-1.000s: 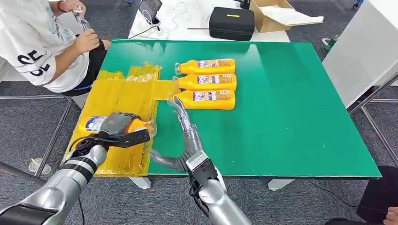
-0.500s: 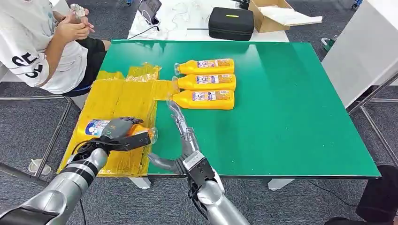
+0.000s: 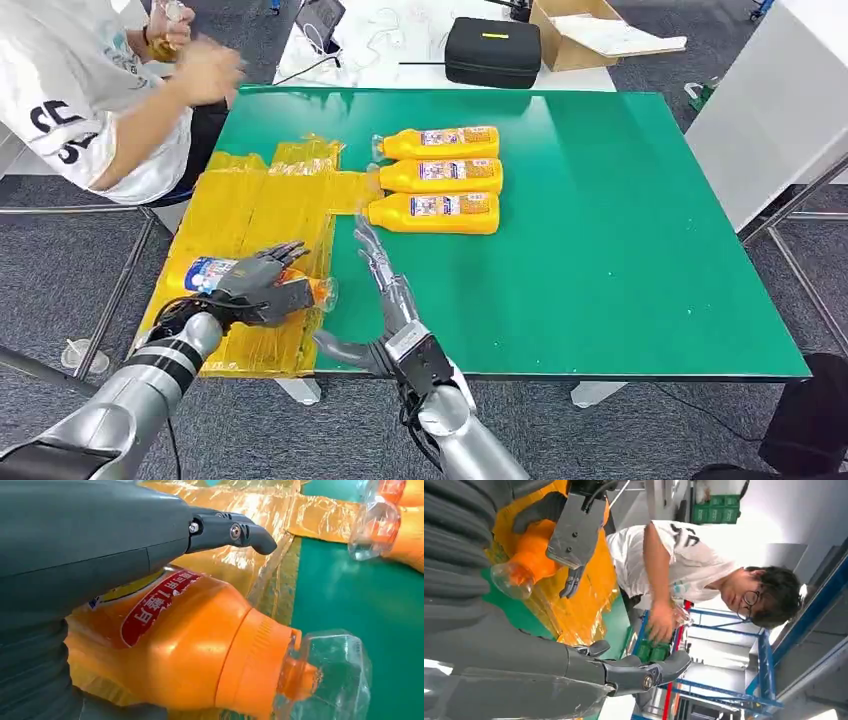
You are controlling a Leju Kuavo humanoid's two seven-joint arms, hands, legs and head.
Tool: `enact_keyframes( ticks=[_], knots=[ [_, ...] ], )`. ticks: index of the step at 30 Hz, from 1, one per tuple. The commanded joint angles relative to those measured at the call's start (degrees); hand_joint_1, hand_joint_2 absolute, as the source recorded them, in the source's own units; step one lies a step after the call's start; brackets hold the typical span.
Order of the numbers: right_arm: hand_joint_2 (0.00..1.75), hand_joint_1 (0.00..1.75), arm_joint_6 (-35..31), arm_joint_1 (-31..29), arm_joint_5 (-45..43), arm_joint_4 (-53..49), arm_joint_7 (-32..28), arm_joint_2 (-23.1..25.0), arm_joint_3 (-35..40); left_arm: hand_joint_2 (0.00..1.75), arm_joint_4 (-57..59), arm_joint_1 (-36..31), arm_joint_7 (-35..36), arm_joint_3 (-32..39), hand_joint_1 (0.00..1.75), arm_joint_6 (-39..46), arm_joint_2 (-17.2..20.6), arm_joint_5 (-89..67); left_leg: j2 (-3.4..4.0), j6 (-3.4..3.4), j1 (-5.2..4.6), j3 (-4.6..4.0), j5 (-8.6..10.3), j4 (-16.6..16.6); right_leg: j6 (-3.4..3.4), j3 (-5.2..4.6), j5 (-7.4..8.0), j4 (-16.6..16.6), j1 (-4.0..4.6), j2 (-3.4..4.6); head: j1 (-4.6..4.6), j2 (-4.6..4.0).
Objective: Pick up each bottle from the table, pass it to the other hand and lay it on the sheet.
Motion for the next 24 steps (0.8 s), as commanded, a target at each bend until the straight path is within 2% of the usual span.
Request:
enact_keyframes(
  ticks=[1, 8, 10, 11, 13, 14, 17, 18, 19, 21, 23, 24],
  knots=[
    [1.75, 0.00, 0.2, -2.5, -0.3, 4.5, 0.2, -0.5, -0.9, 1.75, 3.4, -0.1, 0.0, -0.3, 0.00, -6.8, 1.6, 1.7, 0.25, 0.06, 0.00, 0.32, -0.08, -0.1, -0.09, 0.27, 0.00, -0.1, 0.04, 0.17, 0.00, 0.00],
    [1.75, 0.00, 0.7, -3.0, -0.6, 6.0, 0.1, -0.3, -1.0, 1.75, 3.2, -0.8, -2.2, -0.2, 0.00, -14.5, 3.2, 5.0, 0.18, 0.03, -0.03, 0.30, -0.01, -0.1, -0.07, 0.27, 0.02, -0.1, 0.00, 0.13, 0.00, 0.00],
    [1.75, 0.00, 0.9, -3.2, -0.8, 6.8, -0.2, -0.1, -1.1, 1.75, 2.8, -0.1, -4.5, 1.8, 0.00, -19.7, 3.9, 9.4, 0.33, 0.03, -0.01, 0.44, -0.03, -0.1, -0.11, 0.37, 0.04, -0.1, 0.03, 0.25, -0.02, 0.00],
    [1.75, 0.00, 1.0, -3.3, -0.9, 7.1, -0.3, 0.0, -1.0, 0.00, -0.5, 1.6, -5.9, 3.8, 0.00, -20.7, 3.8, 13.4, 0.45, 0.04, 0.00, 0.55, -0.07, -0.2, -0.14, 0.45, 0.05, -0.2, 0.05, 0.34, 0.00, 0.00],
    [1.75, 0.00, 0.8, -3.1, -0.7, 7.3, -0.7, 0.0, -1.0, 0.00, -6.1, 5.0, -5.9, 5.1, 0.00, -21.4, 2.7, 22.7, 0.31, 0.02, -0.05, 0.49, -0.03, -0.2, -0.08, 0.41, 0.03, -0.1, -0.03, 0.24, -0.02, 0.00],
    [1.75, 0.00, 0.6, -2.9, -0.5, 7.3, -0.7, 0.0, -1.0, 1.75, -10.8, 7.1, -5.9, 7.5, 0.00, -21.8, 1.7, 29.3, 0.33, 0.04, -0.04, 0.57, -0.05, -0.2, -0.10, 0.49, 0.02, -0.2, 0.00, 0.24, -0.02, 0.02],
    [1.75, 0.00, 0.1, -2.4, 0.1, 6.8, -0.4, -0.2, -1.0, 1.75, -15.2, 9.2, -5.9, 9.8, 0.00, -20.3, -0.8, 37.6, 0.08, 0.05, -0.03, 0.49, -0.04, -0.1, -0.06, 0.48, -0.05, -0.1, 0.00, 0.00, 0.00, 0.00],
    [1.75, 0.00, -1.7, -1.9, 1.9, 6.2, 0.1, -0.4, -1.1, 1.75, -19.4, 10.7, -5.9, 13.1, 0.00, -15.7, -3.0, 44.8, 0.06, 0.02, -0.02, 0.32, -0.01, -0.1, -0.05, 0.29, -0.03, -0.1, 0.00, 0.01, -0.02, 0.00],
    [1.75, 0.00, -2.1, -1.7, 2.4, 5.8, 0.3, -0.6, -1.2, 1.75, -20.8, 11.0, -5.9, 14.1, 0.00, -14.3, -4.0, 45.8, 0.01, 0.07, -0.02, 0.37, -0.04, -0.1, -0.05, 0.38, -0.07, -0.1, 0.01, -0.07, 0.00, 0.00],
    [1.75, 0.00, -5.9, -1.2, 7.0, 4.4, 3.1, -2.1, -1.3, 1.75, -25.2, 11.5, -5.9, 19.9, 0.00, -6.0, -8.5, 49.7, -0.08, 0.07, 0.00, 0.22, -0.03, 0.0, -0.06, 0.26, -0.09, -0.1, 0.03, -0.17, -0.02, 0.00],
    [1.75, 0.00, -6.4, -1.4, 8.1, 4.2, 4.0, -3.1, -1.9, 1.75, -28.7, 12.5, -5.9, 20.8, 0.00, -1.4, -9.5, 49.0, -0.22, 0.09, 0.01, 0.11, -0.04, 0.1, -0.05, 0.20, -0.12, -0.1, 0.04, -0.32, 0.00, 0.00],
    [1.75, 0.00, -8.9, -2.3, 12.9, 4.8, 8.2, -4.7, -1.9, 1.75, -34.4, 14.3, -5.9, 22.9, 0.00, 3.8, -10.8, 49.4, -0.21, 0.05, 0.00, 0.03, 0.01, 0.0, -0.04, 0.10, -0.08, -0.1, 0.02, -0.29, 0.00, 0.00]
  ],
)
